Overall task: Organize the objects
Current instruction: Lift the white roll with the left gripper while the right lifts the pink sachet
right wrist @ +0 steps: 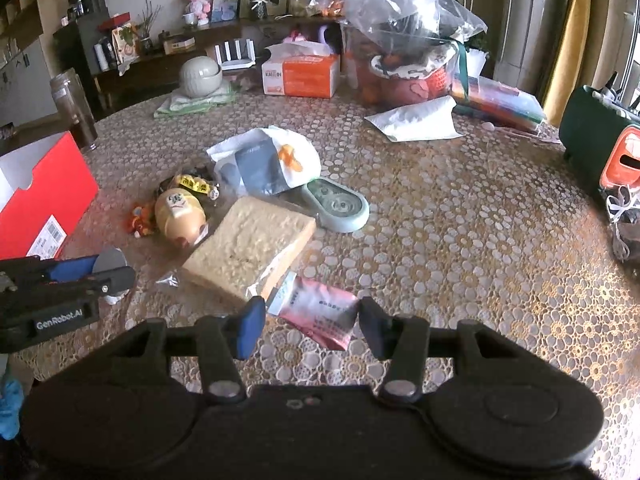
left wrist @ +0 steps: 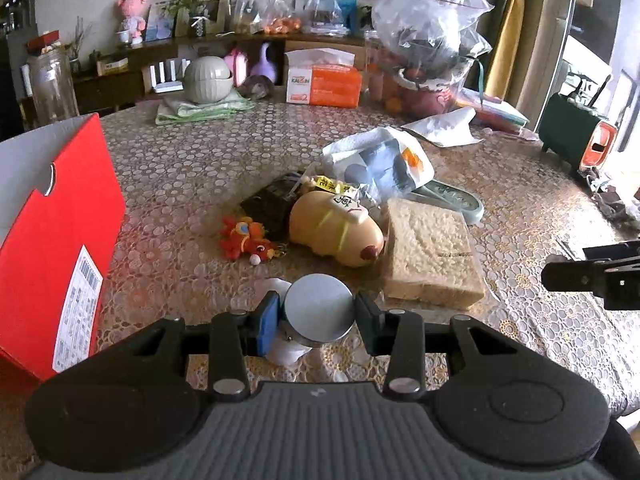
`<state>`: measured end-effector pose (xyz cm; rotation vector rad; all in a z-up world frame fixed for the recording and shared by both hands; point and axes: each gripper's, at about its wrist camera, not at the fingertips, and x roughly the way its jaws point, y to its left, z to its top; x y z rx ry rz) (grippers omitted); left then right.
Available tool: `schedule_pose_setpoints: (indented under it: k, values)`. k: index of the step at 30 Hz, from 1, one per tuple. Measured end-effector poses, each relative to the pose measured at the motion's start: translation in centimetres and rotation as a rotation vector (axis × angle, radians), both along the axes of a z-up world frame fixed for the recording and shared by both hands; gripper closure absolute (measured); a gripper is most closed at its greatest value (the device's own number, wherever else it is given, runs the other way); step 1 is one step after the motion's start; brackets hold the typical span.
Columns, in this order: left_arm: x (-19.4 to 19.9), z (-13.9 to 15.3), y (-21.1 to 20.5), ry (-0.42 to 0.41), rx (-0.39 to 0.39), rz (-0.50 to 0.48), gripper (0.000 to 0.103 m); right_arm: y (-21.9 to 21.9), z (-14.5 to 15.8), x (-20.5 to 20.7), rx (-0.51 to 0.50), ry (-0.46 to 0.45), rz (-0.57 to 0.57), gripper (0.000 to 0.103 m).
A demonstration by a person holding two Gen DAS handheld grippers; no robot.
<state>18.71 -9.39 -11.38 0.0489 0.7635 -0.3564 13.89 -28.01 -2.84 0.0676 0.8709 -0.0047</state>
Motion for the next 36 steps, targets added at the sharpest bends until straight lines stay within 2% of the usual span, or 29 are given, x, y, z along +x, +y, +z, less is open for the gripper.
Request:
schedule_pose_setpoints:
  k: [9, 10, 12, 13, 15, 19, 21, 22, 23, 29, 36]
  values:
    - [-0.4, 0.5, 0.1, -0.013, -0.013, -0.024, 0.063, -0.3, -0.3, 0.1, 0.022, 0.007, -0.001, 0.052]
    - [-0.6, 0.8, -0.1, -0.035, -0.003, -0.028, 0.063, -0.3, -0.3, 0.1, 0.022, 0.007, 0.000, 0.052]
    - [-1.0, 0.9, -0.9, -0.096, 0.066, -0.062, 0.063, -0.3, -0.3, 0.1, 0.022, 0.008, -0.002, 0.052]
    - [-0.7, 0.5, -1.1, -0.080, 0.084, -0.071, 0.063, -0.4, -0.3, 0.0, 0.022, 0.008, -0.002, 0.052]
    - [-0.1, -0.1, -0.7, -0.023, 0.056, -0.072, 0.062, -0.5, -0.1, -0.2, 0.025, 0.001, -0.004, 0.052]
    - [-0.2, -0.3, -0.5, -0.005, 0.029, -0.087, 0.063, -0.9, -0.1, -0.3, 0.030, 0.004, -0.009, 0.052]
    - [-0.3, -0.4, -0.7, 0.022, 0.002, -0.139, 0.058, -1.1, -0.3, -0.3, 0.033, 0.010, -0.014, 0.052]
    - [-0.5, -0.4, -0.9, 0.019, 0.007, -0.147, 0.050, -1.2, -0.3, -0.3, 0.036, 0.011, -0.018, 0.052]
    - [-0.7, -0.4, -1.1, 0.010, 0.022, -0.143, 0.047, -1.3, -0.3, -0.3, 0.040, 0.011, -0.019, 0.052]
    - [-1.6, -0.3, -2.0, -0.032, 0.063, -0.166, 0.041, -1.4, -0.3, -0.3, 0.047, 0.007, -0.013, 0.052]
    - [-1.2, -0.5, -3.9, -0.048, 0.122, -0.150, 0.041, -1.9, -0.6, -0.2, 0.053, 0.014, -0.019, 0.052]
